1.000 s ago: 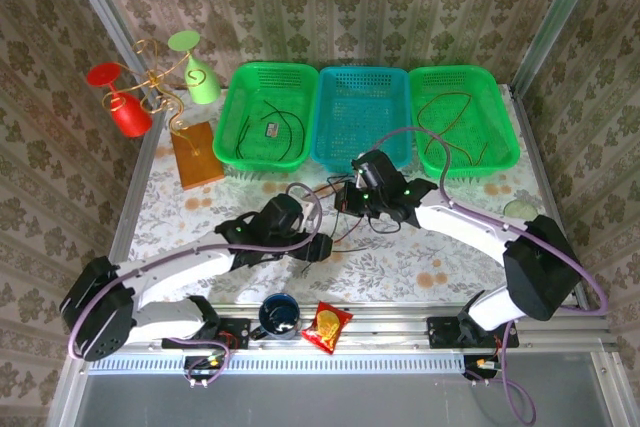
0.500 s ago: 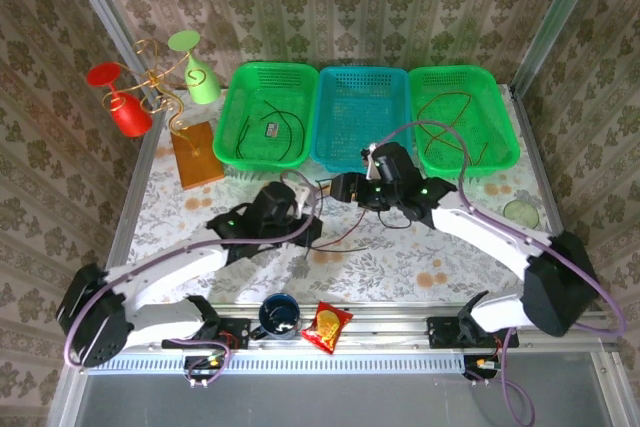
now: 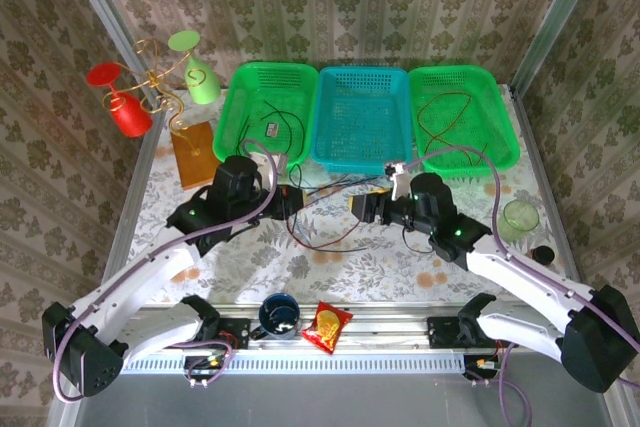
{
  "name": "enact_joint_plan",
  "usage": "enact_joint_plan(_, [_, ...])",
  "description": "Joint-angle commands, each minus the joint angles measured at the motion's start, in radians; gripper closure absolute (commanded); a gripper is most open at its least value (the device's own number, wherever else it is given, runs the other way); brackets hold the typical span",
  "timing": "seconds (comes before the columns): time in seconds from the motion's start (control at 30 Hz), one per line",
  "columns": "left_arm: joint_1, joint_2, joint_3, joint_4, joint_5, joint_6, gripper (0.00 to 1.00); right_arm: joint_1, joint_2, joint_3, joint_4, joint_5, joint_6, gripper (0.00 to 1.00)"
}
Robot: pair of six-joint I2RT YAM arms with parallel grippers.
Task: Untangle the cables
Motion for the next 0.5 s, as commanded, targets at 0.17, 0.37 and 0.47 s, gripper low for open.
enact_joint_plan(0.17, [0.008, 0.016, 0.077, -0.008, 0.084, -0.046, 1.00, 0.020, 0.107, 0.064, 0.126, -0.053, -0.144, 0.27])
enact_joint_plan(0.37, [0.008, 0.017, 0.097, -0.026, 0.082, -0.044, 1.00, 0.023, 0.247, 0.170, 0.129, -0.174, -0.150, 0.27])
enact_joint_plan(0.47, [0.007, 0.020, 0.104, -0.031, 0.082, -0.042, 1.00, 0.026, 0.359, 0.274, 0.052, -0.249, -0.132, 0.27])
